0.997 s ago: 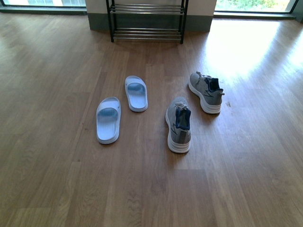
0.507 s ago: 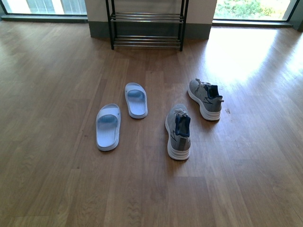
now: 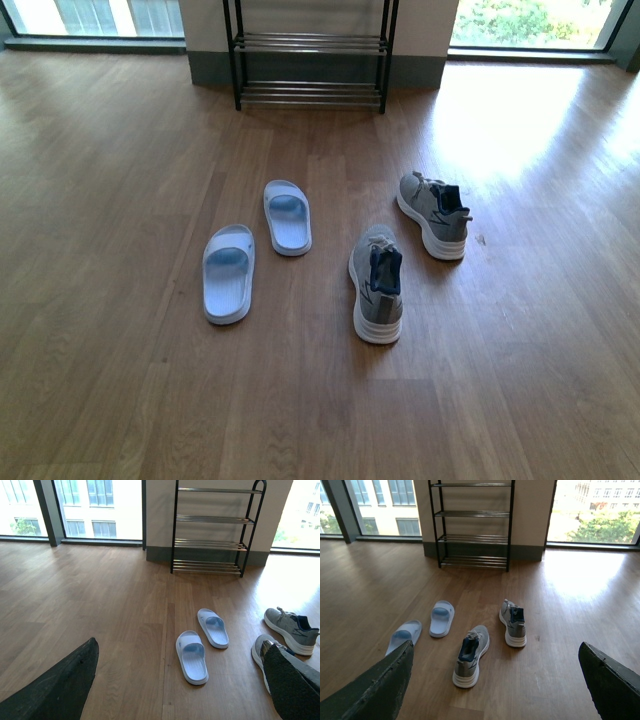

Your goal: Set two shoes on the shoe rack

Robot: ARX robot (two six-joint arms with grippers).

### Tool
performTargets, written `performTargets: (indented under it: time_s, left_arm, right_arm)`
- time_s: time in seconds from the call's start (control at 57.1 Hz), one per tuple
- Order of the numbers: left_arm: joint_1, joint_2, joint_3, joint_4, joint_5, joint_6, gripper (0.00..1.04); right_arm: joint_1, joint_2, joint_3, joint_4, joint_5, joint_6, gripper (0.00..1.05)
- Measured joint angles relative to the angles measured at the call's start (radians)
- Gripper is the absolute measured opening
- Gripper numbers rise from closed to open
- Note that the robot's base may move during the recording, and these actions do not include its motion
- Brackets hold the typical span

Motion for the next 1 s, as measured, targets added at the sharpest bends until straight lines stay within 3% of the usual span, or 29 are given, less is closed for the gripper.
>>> performTargets:
  time_s: [0.997]
  left_arm:
    - [0.0, 0.0, 0.0, 0.0, 0.0, 0.0, 0.95]
  right_arm:
    - [0.0, 0.0, 0.0, 0.0, 0.0, 0.0, 0.96]
